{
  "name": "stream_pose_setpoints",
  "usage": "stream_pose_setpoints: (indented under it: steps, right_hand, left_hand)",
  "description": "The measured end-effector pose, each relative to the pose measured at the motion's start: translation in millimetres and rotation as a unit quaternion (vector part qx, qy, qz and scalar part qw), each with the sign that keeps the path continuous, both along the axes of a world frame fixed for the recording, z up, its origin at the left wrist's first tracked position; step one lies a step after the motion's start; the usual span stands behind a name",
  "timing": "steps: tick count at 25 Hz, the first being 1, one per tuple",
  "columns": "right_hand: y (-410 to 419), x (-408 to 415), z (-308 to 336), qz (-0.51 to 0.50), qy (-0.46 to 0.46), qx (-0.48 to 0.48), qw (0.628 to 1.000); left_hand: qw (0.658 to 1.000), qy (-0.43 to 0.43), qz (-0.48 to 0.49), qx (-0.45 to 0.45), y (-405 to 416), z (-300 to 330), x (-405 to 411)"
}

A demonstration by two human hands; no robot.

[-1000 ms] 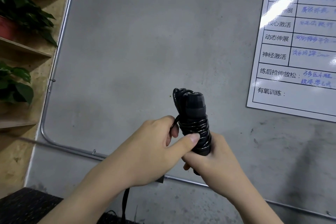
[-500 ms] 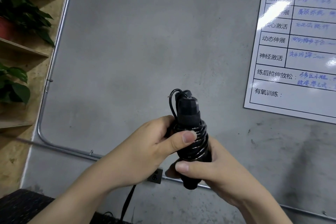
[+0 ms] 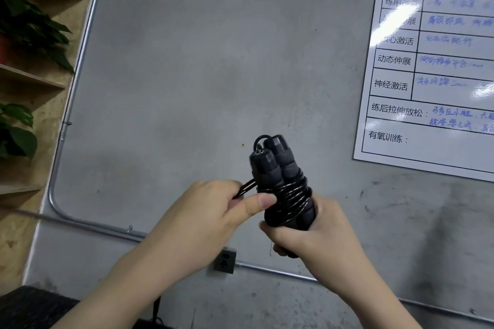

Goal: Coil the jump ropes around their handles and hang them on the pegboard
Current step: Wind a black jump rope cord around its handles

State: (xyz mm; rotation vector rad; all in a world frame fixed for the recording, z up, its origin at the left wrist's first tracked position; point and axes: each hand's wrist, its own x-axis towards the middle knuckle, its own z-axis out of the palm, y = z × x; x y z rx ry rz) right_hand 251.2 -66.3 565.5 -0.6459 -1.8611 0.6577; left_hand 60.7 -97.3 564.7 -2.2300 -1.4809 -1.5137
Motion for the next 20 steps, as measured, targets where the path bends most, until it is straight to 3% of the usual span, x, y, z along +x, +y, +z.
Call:
stream_pose_setpoints:
  steps: [4,9,15,17,19,20]
  right_hand:
    - [5.5,-4.6,-4.2,-0.022,0.039,0.000,0.999]
    - [16.2,-17.7,-16.8,-0.077,0.055,0.003,0.996]
    - [8.2,-40.8,-39.0,-0.167,0.044,0.054,0.983]
    - [2.0,-34.2,-30.7,-0.118,0.004,0.046,0.992]
    - [-8.6,-25.2,-20.4,0.085,-0.005,-0.078,0.993]
    - [-13.9,-23.2,-16.7,0.195,-0.002,-0.147,0.970]
  left_hand:
    - [0.999,-0.001,0.004,0.048,2.2,-4.4,12.8]
    - [0.999,-0.003,0.030,0.036,1.5,-8.8,19.2]
    - [0.994,-0.092,0.039,0.042,5.7,-7.6,18.9]
    - [0.995,-0.095,0.001,0.041,10.8,-4.0,6.4]
    - [0.988,-0.107,-0.112,-0.008,12.9,-1.0,-7.6]
    - [0.977,-0.109,-0.179,-0.038,12.4,-0.8,-10.9]
